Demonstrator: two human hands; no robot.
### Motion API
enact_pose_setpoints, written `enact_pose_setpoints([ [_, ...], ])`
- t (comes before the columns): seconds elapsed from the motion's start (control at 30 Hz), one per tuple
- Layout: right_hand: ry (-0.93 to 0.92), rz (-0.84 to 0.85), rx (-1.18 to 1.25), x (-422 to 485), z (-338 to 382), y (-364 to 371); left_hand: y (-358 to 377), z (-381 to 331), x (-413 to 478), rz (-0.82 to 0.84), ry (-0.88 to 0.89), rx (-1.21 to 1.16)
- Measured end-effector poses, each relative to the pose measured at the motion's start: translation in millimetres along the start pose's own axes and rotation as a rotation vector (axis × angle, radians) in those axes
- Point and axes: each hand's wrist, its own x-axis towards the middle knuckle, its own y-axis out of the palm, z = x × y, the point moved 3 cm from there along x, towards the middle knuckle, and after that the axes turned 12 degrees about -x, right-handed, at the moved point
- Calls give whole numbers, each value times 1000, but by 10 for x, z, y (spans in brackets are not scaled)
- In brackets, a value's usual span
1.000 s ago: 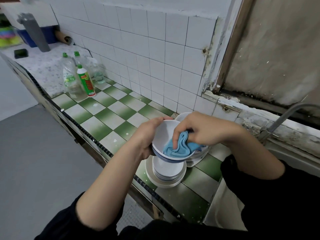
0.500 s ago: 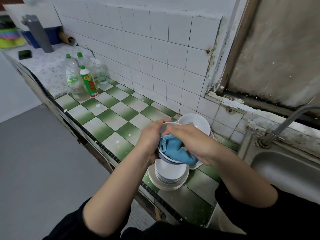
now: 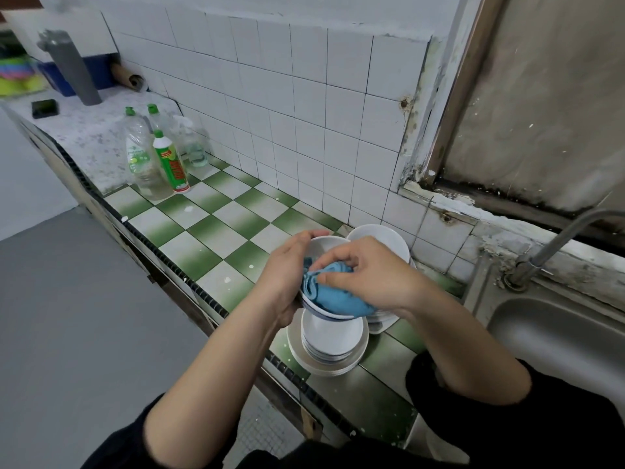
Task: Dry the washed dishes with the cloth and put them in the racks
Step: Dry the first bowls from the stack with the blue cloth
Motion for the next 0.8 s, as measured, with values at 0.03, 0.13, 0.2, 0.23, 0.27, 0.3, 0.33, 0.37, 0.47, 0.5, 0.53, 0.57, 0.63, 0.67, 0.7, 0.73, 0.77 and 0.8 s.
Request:
enact_pose_setpoints([
  [0.03,20,-115,12,7,-9,-40,4,-5,-12,16,-1,-21],
  [0.13,31,-280,-82,-2,65,-44,31,-29,-12,51,13,-47],
  [0.2,-52,-81,-194,-21,126,32,-1,-63,8,33,24,-33],
  [0.23,-82,-14,-198,-24,136,18,-19,-78,7,27,20,-31],
  [0.27,-90,-11,-158,-10,128,-31,-29,-87,-8,30,17,-32],
  [0.3,-74,-75,-96,7,105,-91,-31,-88,-25,34,19,-33],
  [0.33,-42,-174,-35,23,73,-137,-31,-84,-41,33,27,-37],
  [0.37,-14,-256,2,28,60,-157,-26,-83,-53,29,36,-41],
  [0.47,-88,-128,-139,15,155,-51,-52,-110,-61,31,67,-23],
  [0.5,-149,-11,-215,-12,203,-18,-77,-123,-57,30,71,-11],
  [0.53,-207,104,-275,-49,260,-28,-102,-135,-63,35,69,5],
  [0.57,-259,206,-328,-79,307,-70,-120,-138,-72,49,59,22],
  [0.63,-337,367,-442,-116,386,-183,-130,-127,-100,98,17,51],
  [0.67,-370,410,-505,-121,421,-241,-135,-127,-112,114,3,61],
  [0.7,-398,420,-571,-103,441,-295,-147,-137,-116,119,-4,74],
  [0.73,-416,397,-637,-69,445,-342,-167,-149,-111,123,-10,86],
  [0.77,-422,350,-697,-25,438,-372,-185,-158,-106,131,-25,94],
  [0.8,-428,288,-725,12,445,-384,-196,-165,-104,147,-50,97],
])
